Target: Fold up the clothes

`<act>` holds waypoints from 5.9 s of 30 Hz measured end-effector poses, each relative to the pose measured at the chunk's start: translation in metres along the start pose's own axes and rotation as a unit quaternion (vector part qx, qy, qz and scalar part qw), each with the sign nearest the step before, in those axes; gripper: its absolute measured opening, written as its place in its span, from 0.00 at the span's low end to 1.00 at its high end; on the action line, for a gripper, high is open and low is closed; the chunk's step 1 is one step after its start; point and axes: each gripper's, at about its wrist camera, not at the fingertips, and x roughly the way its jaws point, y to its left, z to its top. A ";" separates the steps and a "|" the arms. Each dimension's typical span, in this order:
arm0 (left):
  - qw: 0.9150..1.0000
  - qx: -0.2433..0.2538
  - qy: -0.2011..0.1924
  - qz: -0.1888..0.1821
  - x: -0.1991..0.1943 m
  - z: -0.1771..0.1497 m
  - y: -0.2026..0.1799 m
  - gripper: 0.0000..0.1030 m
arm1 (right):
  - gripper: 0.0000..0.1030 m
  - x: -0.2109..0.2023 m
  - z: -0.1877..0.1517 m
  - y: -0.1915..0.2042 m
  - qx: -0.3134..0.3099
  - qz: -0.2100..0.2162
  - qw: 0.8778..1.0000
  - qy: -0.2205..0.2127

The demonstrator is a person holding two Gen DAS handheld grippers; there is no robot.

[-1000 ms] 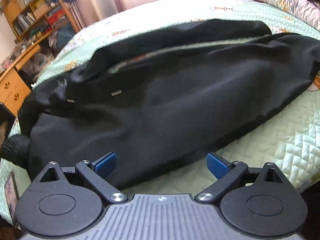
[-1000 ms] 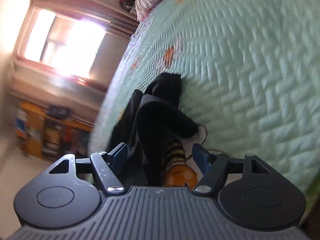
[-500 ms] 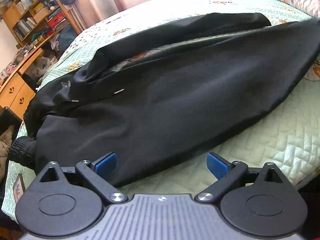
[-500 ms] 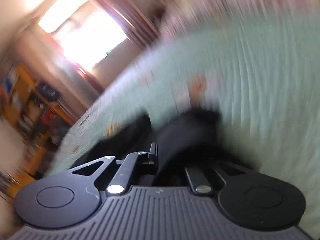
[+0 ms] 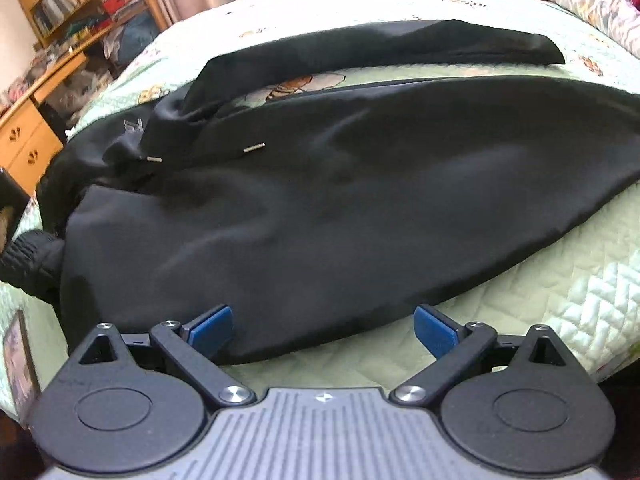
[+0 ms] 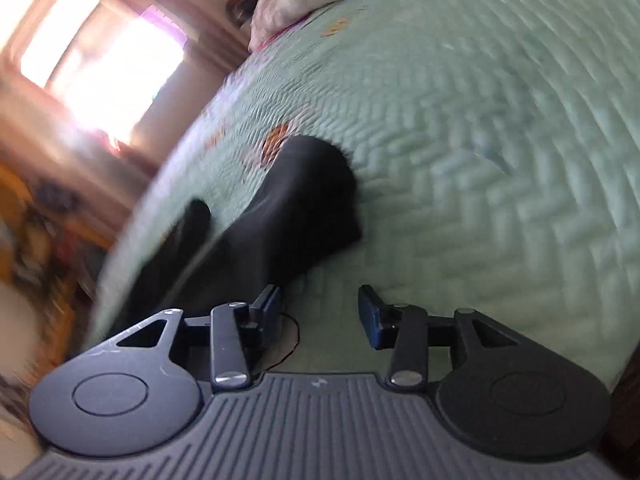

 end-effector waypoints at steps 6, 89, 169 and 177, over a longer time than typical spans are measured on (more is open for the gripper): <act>1.000 0.001 0.006 -0.010 0.000 0.001 -0.007 0.95 | 0.65 0.022 0.013 0.000 0.061 0.050 0.997 0.002; 0.893 -0.363 -0.117 0.237 -0.001 -0.071 0.241 0.99 | 0.58 -0.030 -0.128 0.103 -0.098 0.037 0.987 0.122; 0.936 -0.011 -0.196 0.291 -0.064 -0.014 0.103 0.88 | 0.64 -0.013 -0.200 0.202 -0.299 0.096 0.930 0.188; 0.940 -0.031 -0.140 0.311 0.016 0.041 0.084 0.98 | 0.73 -0.015 -0.218 0.234 -0.340 0.122 0.913 0.189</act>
